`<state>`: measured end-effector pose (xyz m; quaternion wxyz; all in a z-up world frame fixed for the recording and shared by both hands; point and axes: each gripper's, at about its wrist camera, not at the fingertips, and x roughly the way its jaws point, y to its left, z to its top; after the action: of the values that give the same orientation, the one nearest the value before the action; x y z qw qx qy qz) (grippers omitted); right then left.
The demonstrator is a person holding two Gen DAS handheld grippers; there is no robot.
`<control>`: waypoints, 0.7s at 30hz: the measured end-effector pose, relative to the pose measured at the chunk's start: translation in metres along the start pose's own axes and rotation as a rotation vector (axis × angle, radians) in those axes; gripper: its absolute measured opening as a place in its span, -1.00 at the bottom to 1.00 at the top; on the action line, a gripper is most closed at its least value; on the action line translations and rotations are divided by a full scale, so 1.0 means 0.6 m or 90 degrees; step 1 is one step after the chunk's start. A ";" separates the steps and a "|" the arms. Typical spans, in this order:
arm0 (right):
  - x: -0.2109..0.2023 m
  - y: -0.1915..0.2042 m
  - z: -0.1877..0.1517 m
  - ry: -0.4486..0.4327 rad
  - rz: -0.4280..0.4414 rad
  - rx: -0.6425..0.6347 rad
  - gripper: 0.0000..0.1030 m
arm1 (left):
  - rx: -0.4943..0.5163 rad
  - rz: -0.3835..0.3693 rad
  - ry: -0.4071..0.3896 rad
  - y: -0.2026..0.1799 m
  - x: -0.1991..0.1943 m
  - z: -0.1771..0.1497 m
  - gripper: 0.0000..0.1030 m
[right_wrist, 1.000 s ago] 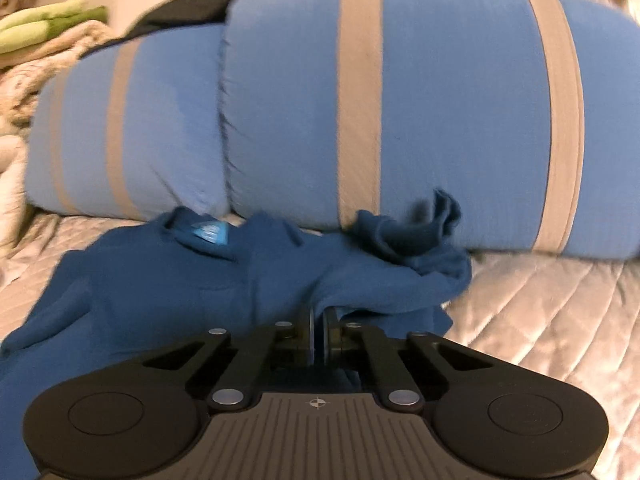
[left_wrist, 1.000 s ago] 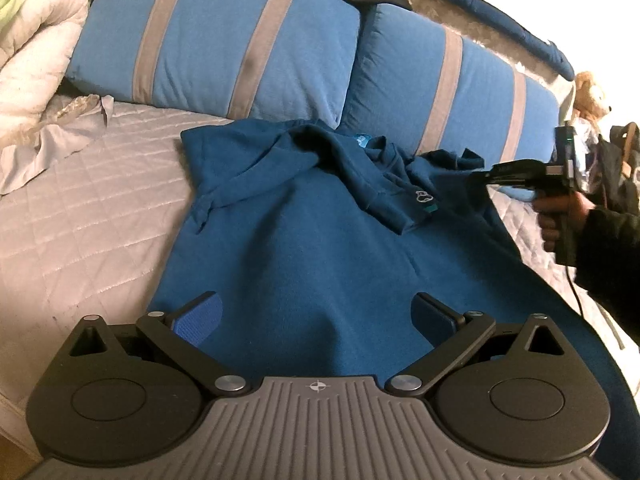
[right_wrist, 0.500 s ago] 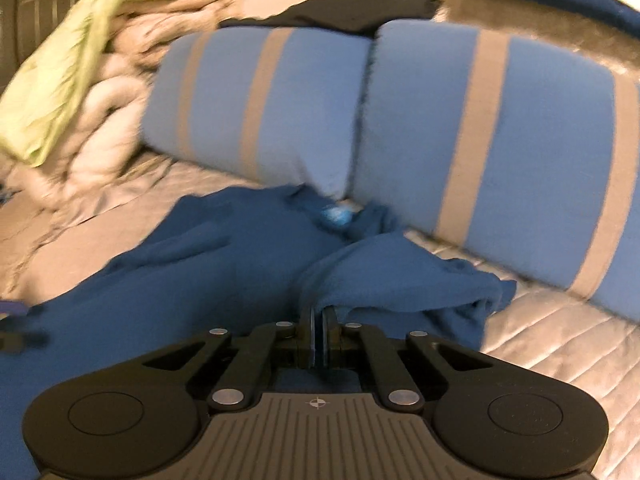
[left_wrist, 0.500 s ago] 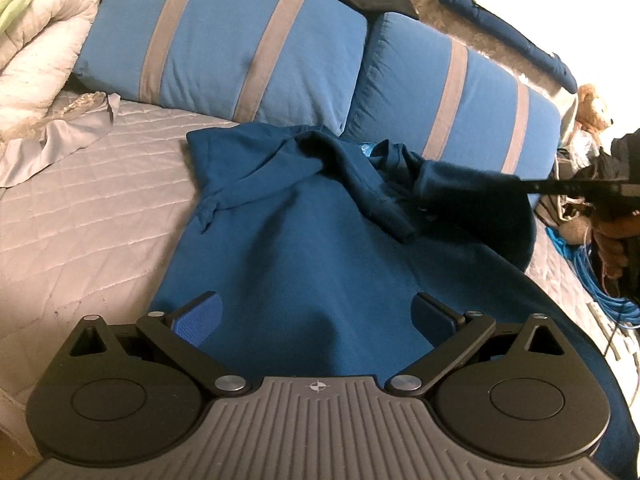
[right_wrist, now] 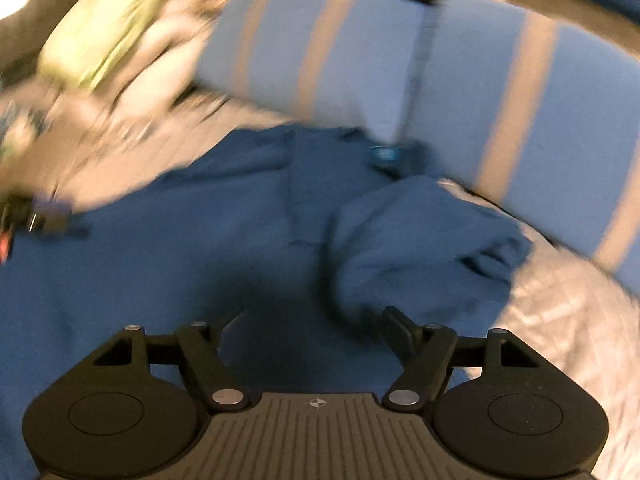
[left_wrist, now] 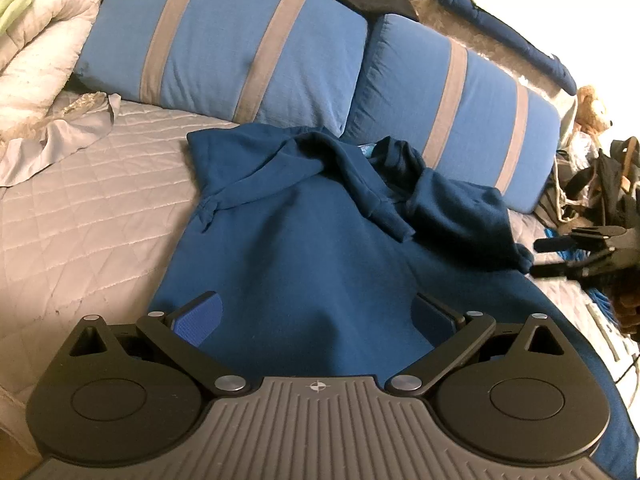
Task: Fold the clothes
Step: 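Grasp the sleeve with the right tool, pull it outward, then open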
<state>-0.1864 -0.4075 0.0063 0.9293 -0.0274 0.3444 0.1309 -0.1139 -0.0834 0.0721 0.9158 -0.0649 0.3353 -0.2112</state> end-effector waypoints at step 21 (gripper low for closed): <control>0.125 -0.311 0.013 -0.123 0.042 0.598 -0.79 | -0.014 -0.005 0.015 0.001 0.006 0.002 1.00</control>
<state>-0.0779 -0.5693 -0.0434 0.8643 0.4186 0.2788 -0.0073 -0.1108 -0.0843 0.0707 0.9102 -0.0734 0.3482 -0.2118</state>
